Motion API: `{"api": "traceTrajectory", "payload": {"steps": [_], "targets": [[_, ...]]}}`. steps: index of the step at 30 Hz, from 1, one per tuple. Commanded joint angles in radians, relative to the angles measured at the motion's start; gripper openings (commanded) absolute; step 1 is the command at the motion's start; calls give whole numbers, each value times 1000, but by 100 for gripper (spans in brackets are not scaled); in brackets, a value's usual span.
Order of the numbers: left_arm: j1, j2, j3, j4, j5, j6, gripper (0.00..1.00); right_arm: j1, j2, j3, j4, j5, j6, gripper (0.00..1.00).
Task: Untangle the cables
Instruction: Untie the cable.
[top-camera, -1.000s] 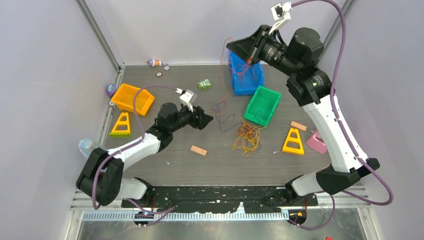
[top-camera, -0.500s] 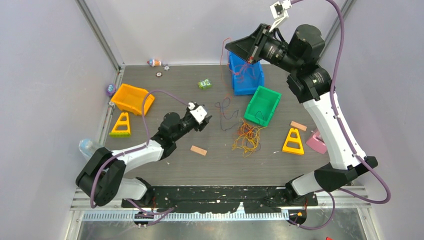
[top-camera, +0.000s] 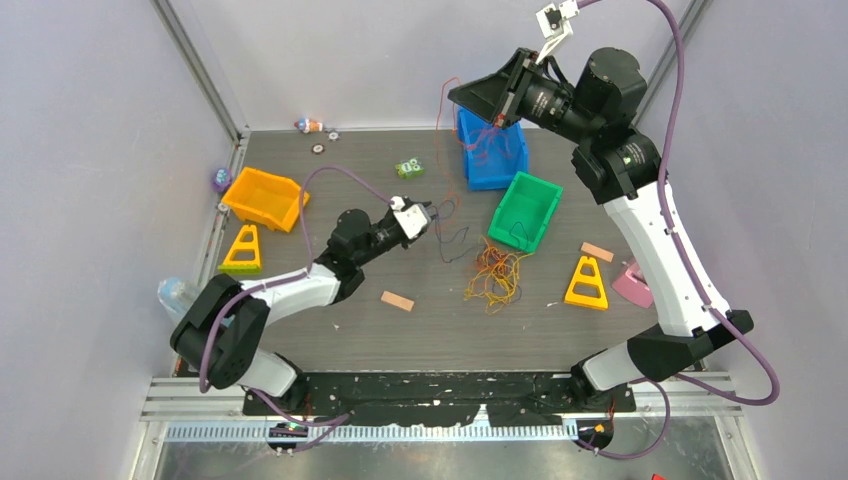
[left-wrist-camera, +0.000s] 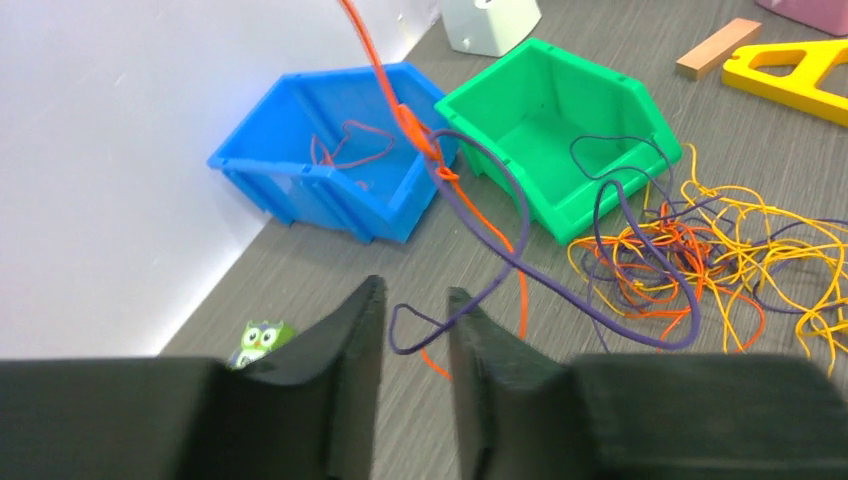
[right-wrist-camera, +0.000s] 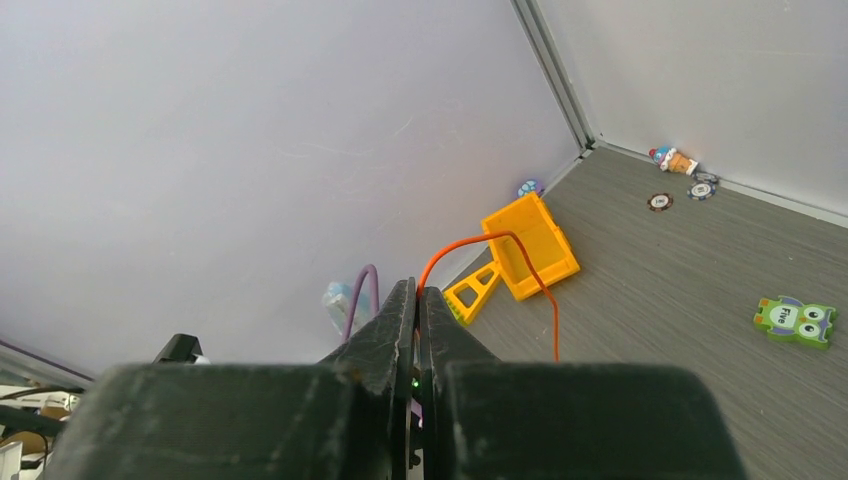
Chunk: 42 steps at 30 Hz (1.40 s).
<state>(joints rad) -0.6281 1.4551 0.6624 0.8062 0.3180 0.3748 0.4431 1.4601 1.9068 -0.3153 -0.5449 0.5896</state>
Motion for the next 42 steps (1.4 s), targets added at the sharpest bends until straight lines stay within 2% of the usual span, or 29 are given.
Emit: {"api": "traceTrajectory", "payload": {"steps": [1, 3, 4, 9, 11, 13, 17, 19, 23, 26, 34, 39, 40, 42], "targets": [[2, 17, 37, 84, 77, -7, 20, -11, 0, 44, 35, -16, 14, 5], [11, 13, -10, 182, 3, -49, 2, -23, -5, 40, 35, -10, 15, 5], [26, 12, -39, 237, -35, -101, 0, -33, -15, 31, 35, -2, 13, 5], [151, -36, -159, 315, -68, -346, 0, -97, -86, -53, 33, 107, -1, 5], [156, -80, -213, 299, -162, -394, 0, -129, -121, -98, 24, 182, -9, 6], [159, -133, -261, 257, -287, -463, 0, -160, -152, -131, -2, 279, -21, 5], [170, -263, -316, 27, -536, -581, 0, -210, -203, -183, -50, 472, -61, 5], [178, -335, -328, -78, -587, -621, 0, -224, -221, -197, -60, 580, -78, 5], [193, -441, -330, -260, -701, -729, 0, -236, -233, -198, -79, 654, -112, 5], [209, -491, -316, -357, -725, -742, 0, -236, -232, -213, -82, 656, -119, 5], [209, -518, -263, -440, -675, -723, 0, -236, -153, -246, -84, 516, -112, 5], [215, -504, -255, -484, -707, -763, 0, -237, -99, -206, -124, 635, -127, 5], [236, -499, -259, -511, -724, -820, 0, -239, -99, -192, -134, 698, -124, 5], [317, -490, -280, -545, -665, -955, 0, -253, -120, -191, -147, 783, -119, 5]]}}
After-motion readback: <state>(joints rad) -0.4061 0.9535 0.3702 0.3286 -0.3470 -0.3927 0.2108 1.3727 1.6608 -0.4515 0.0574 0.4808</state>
